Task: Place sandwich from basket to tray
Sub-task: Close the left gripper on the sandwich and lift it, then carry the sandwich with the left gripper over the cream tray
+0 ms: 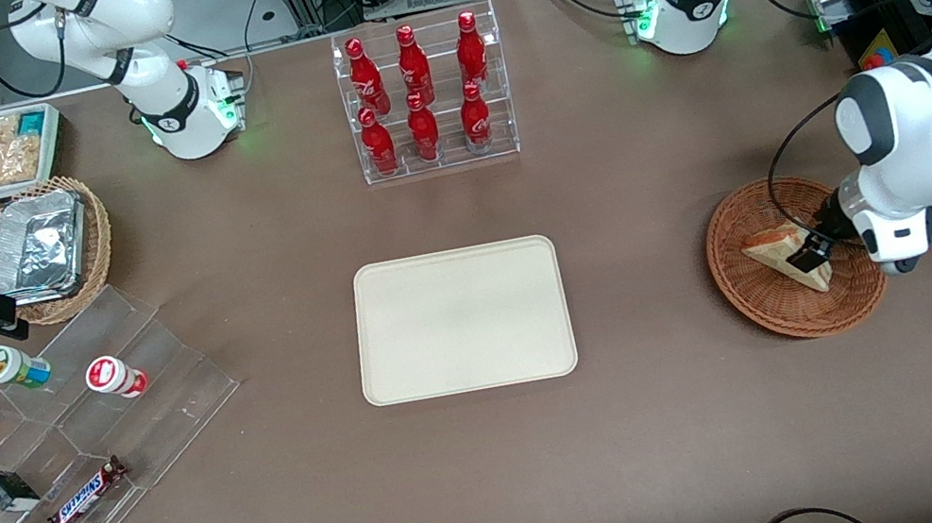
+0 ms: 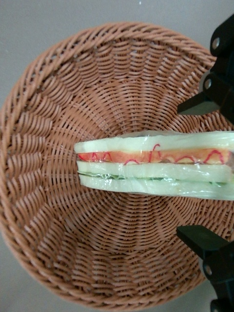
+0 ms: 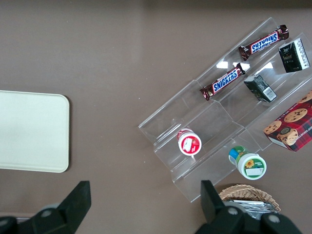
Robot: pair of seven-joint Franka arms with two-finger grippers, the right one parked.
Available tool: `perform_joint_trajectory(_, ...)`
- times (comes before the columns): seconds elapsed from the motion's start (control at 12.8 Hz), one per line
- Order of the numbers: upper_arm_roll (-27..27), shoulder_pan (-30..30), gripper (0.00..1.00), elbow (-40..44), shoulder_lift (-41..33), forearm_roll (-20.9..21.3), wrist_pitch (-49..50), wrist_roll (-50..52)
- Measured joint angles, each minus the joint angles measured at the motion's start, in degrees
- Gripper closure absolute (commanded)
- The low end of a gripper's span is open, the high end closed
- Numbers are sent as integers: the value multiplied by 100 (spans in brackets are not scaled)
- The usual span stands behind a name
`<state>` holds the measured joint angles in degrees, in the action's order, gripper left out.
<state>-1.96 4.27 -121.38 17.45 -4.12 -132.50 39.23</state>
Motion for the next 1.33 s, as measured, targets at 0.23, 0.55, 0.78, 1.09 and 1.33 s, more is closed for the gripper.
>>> perform_joint_trajectory(0.23, 0, -17, 36, 0, 201, -2, -94, 104)
perform_joint_trajectory(0.55, 0, -119, 60, 9, 256, 10, -107, 134)
perform_joint_trajectory(0.78, 15, -114, 63, 126, 180, 21, 218, 127)
perform_joint_trajectory(1.09, -13, -417, 65, 966, -113, 227, 1326, 23)
perform_joint_trajectory(1.33, -51, -1138, 65, 1288, -139, 680, 1433, 9)
